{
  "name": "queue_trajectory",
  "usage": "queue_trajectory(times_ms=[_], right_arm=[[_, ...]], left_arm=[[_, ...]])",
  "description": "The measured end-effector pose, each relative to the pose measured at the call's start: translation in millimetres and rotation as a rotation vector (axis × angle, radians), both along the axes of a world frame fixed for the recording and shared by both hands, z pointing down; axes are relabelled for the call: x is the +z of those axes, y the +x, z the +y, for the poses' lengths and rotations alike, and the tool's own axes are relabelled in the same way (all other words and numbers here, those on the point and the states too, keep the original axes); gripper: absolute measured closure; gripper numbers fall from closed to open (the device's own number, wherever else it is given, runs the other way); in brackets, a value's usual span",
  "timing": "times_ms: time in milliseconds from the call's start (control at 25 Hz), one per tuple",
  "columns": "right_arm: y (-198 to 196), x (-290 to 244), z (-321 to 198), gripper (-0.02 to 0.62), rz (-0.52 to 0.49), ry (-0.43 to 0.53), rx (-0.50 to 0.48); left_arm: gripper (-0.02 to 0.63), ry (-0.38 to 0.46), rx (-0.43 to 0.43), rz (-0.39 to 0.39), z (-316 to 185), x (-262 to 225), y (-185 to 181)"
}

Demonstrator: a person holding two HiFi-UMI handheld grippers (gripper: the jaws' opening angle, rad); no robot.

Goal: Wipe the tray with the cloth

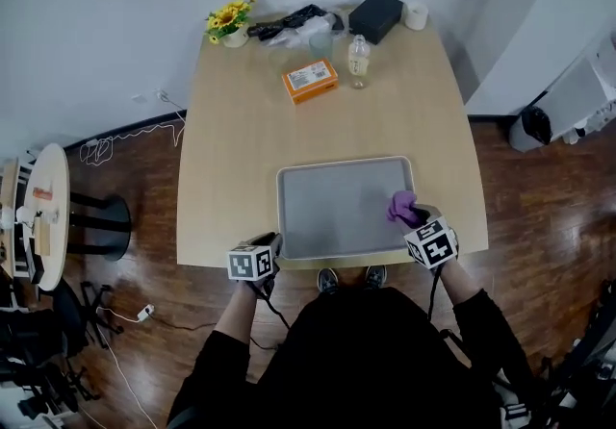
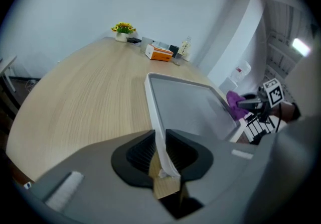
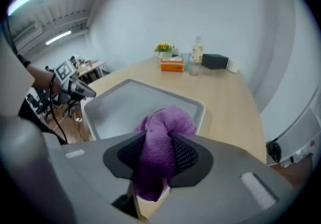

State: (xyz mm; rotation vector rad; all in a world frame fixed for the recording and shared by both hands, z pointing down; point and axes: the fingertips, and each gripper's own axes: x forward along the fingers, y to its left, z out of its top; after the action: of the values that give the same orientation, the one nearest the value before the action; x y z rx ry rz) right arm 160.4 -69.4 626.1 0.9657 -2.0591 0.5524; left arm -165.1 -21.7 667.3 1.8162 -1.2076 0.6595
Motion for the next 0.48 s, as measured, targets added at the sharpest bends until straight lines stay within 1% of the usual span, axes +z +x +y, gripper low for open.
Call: queue_trajectory(times_ms=[40, 80, 160, 240, 320, 400, 480], right_arm=[[-2, -17, -8, 0.469, -0.036, 0.036, 0.021], [-4, -34, -14, 0.469, -0.067, 0.073, 0.032], [-7, -71, -25, 0.469, -0.121, 0.143, 0.041], [-10, -110, -33, 0.469, -0.183, 0.212, 0.051], [-14, -154, -35, 0.469, -0.254, 0.294, 0.067], [-19, -206, -31, 0.469, -0.334, 0.411, 0.078], [-22, -255, -25, 0.468, -0.401, 0.555, 0.074]], left_arm=[[0.558, 0.022, 0.000, -0.011, -1, -10, 3], [0.558, 0.062, -0.011, -0.008, -6, -26, 6], [0.558, 0.187, -0.041, 0.025, -21, -77, 20], [0.558, 0.343, -0.020, 0.035, -37, -137, 40], [0.558, 0.513, 0.048, 0.004, -46, -197, 60], [0.558, 0.692, 0.095, -0.032, -46, -256, 74], [0.558, 0.859, 0.084, -0.036, -43, -306, 80]])
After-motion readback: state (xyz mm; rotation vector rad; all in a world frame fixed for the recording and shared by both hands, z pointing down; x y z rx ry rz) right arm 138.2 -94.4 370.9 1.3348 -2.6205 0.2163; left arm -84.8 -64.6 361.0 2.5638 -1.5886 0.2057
